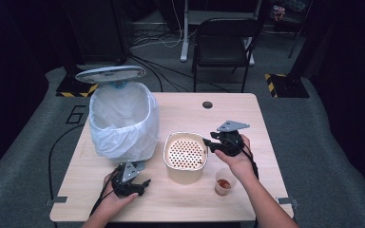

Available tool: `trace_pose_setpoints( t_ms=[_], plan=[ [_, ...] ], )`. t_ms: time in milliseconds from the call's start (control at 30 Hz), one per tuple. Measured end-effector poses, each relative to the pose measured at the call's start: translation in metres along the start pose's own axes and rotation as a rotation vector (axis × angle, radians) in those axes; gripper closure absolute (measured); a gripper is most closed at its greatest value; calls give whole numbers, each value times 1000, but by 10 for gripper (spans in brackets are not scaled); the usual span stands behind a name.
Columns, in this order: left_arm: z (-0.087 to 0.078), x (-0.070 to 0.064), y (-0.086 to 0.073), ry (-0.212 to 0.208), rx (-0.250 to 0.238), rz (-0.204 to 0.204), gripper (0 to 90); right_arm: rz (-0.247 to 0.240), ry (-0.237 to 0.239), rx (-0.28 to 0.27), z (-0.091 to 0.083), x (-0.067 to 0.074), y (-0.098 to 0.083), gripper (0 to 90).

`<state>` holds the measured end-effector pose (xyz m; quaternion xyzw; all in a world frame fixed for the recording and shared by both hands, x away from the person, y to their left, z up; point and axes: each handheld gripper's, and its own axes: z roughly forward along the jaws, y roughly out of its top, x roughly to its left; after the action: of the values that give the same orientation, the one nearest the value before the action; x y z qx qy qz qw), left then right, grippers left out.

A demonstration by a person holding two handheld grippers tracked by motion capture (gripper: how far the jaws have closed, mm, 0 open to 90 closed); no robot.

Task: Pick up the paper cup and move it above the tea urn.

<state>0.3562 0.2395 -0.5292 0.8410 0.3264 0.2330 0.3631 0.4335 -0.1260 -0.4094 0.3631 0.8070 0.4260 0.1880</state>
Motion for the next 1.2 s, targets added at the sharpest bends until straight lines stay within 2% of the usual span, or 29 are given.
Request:
trace_pose_setpoints(
  t_ms=[67, 167, 300, 433, 567, 733, 967, 1067, 1200],
  plan=[
    [0, 0, 0, 0, 0, 0, 192, 27, 20, -4, 3, -2, -1, 575],
    [0, 0, 0, 0, 0, 1, 192, 37, 25, -6, 5, -4, 0, 602],
    [0, 0, 0, -7, 4, 1, 192, 19, 38, 12, 13, -2, 2, 650],
    [0, 0, 0, -5, 4, 2, 192, 5, 62, 30, 19, 1, 3, 743],
    [0, 0, 0, -6, 4, 2, 192, -37, 26, 40, 19, 6, 5, 748],
    [0, 0, 0, -5, 4, 3, 192, -53, 16, 37, 13, 8, 3, 761],
    [0, 0, 0, -5, 4, 3, 192, -49, 44, 22, 5, 5, -2, 760],
    [0, 0, 0, -5, 4, 2, 192, -15, 66, 28, 8, 2, -2, 761],
    [0, 0, 0, -5, 5, 3, 193, -11, 86, 32, 18, -1, -1, 748]
  ],
)
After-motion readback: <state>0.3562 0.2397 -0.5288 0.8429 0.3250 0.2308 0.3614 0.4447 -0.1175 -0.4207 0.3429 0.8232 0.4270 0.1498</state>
